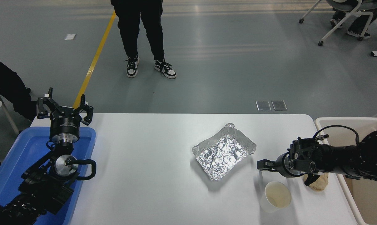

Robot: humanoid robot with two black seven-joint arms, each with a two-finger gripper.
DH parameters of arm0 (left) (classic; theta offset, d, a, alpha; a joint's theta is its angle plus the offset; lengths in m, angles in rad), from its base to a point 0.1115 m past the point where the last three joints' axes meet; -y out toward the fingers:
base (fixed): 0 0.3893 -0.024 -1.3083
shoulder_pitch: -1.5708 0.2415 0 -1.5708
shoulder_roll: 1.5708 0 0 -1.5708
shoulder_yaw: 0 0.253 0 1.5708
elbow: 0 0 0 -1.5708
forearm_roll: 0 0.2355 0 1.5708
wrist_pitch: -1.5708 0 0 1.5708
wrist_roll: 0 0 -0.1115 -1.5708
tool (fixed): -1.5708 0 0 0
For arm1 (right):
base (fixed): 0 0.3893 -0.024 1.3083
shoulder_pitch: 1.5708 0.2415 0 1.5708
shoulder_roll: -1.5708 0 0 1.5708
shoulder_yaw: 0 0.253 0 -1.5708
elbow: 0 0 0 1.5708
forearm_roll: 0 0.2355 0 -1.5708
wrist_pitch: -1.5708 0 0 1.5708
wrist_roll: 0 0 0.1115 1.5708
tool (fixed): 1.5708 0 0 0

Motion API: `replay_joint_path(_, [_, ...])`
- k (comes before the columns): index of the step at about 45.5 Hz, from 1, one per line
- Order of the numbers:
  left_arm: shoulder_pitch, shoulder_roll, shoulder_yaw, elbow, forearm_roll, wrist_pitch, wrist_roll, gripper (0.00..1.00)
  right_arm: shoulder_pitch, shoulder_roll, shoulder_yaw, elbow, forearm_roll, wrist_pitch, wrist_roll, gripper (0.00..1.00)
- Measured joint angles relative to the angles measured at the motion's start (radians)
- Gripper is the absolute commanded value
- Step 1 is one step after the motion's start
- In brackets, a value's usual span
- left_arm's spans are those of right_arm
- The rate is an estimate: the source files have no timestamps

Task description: Pick up paper cup place in dustbin

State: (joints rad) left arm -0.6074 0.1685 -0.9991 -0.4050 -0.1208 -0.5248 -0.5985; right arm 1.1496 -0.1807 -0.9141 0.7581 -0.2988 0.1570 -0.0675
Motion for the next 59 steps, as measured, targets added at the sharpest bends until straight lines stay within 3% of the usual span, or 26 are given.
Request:
replay_joint_path(18, [0.0, 0.0, 0.0, 0.0, 0.0, 0.0, 0.0, 0.99, 0.301, -0.11, -0.093, 0.226, 0.005, 0.03, -0.001, 1.0])
replay_joint_path(35, [0.0, 0.0, 0.0, 0.0, -0.001, 0.0, 0.0, 0.99, 0.896, -0.26, -0.265, 0.644, 0.019, 0.177, 0.004, 1.0])
replay_joint_path(59, [0.0, 0.0, -0.001, 0.0, -0.002, 0.002, -0.001, 0.99, 1.373, -0.238, -0.358, 0.942, 0.112, 0.397, 0.009, 1.0])
